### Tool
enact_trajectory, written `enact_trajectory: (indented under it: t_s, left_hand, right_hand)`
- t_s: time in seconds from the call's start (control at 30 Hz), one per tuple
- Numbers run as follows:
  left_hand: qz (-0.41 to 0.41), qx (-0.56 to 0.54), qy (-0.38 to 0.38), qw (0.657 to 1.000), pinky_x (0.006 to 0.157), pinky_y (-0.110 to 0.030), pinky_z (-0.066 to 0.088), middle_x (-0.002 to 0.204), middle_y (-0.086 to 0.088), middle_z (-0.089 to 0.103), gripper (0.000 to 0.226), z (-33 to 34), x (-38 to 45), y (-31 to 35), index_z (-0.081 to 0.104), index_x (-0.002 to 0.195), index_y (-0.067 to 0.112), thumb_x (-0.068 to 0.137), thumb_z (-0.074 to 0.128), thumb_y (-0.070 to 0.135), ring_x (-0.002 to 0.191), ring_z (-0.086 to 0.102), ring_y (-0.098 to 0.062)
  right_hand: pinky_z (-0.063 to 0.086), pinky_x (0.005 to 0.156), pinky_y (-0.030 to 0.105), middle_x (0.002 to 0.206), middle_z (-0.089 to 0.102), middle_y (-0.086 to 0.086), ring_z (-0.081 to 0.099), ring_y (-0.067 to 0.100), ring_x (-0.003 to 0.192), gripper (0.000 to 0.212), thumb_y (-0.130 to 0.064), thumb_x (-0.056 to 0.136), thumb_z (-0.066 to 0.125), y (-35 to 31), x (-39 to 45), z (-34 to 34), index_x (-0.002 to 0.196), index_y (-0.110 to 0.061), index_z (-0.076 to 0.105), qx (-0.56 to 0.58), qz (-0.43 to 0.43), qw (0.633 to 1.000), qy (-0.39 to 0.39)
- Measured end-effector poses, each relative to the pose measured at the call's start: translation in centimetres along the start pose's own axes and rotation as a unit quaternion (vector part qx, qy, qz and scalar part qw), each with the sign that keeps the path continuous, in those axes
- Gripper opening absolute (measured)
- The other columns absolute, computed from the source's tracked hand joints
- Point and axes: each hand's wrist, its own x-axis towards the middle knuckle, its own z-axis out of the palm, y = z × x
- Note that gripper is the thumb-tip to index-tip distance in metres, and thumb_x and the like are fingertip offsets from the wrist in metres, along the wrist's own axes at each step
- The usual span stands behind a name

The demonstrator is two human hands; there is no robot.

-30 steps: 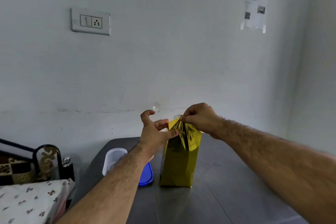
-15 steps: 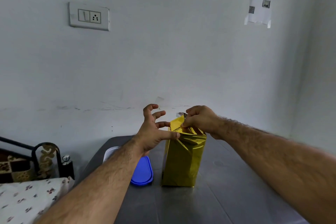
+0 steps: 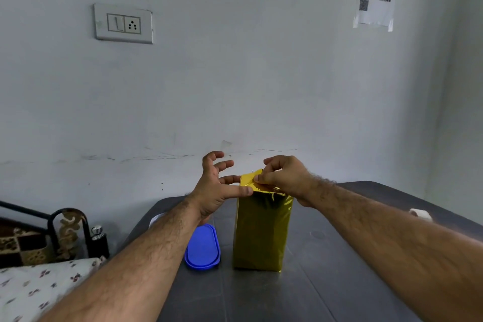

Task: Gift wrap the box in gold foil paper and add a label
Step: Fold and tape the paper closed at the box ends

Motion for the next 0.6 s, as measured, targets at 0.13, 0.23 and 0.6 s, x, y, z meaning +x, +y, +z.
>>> enact_trajectory:
  t_s: [0.13, 0.23, 0.6]
  left_hand:
    - [-0.015, -0.016, 0.024, 0.999, 0.093, -0.035, 0.052, 0.143, 0.000, 0.053, 0.099, 0.1, 0.1, 0.0, 0.034, 0.140, 0.039, 0.061, 0.092, 0.022, 0.122, 0.064, -0.027]
    - [-0.041, -0.013, 0.048, 0.998, 0.093, -0.041, 0.040, 0.142, 0.005, 0.058, 0.083, 0.3, 0.1, 1.0, 0.045, 0.134, 0.036, 0.061, 0.083, 0.044, 0.127, 0.063, -0.023]
    - [-0.269, 0.123, 0.017, 0.955, 0.097, -0.040, 0.022, 0.110, 0.003, 0.070, 0.018, 1.6, 0.4, 8.0, 0.075, 0.110, 0.011, 0.095, 0.069, 0.019, 0.103, 0.053, -0.013]
  right_hand:
    - [0.048, 0.068, 0.025, 0.125, 0.055, -0.003, 0.054, 0.013, 0.107, 0.061, -0.017, 0.073, 0.096, 0.2, 0.0, 0.3, 0.119, -0.018, 0.056, 0.045, 0.024, 0.998, 0.036]
    - [0.051, 0.054, 0.019, 0.123, 0.057, 0.004, 0.057, 0.013, 0.099, 0.060, -0.004, 0.075, 0.094, 0.0, 0.1, 0.0, 0.122, -0.012, 0.056, 0.105, 0.071, 0.992, 0.015]
    - [0.051, 0.046, 0.018, 0.090, 0.068, 0.007, 0.070, 0.008, 0.054, 0.051, 0.003, 0.076, 0.090, 0.4, -0.3, 0.3, 0.116, -0.005, 0.060, 0.190, 0.128, 0.974, 0.002]
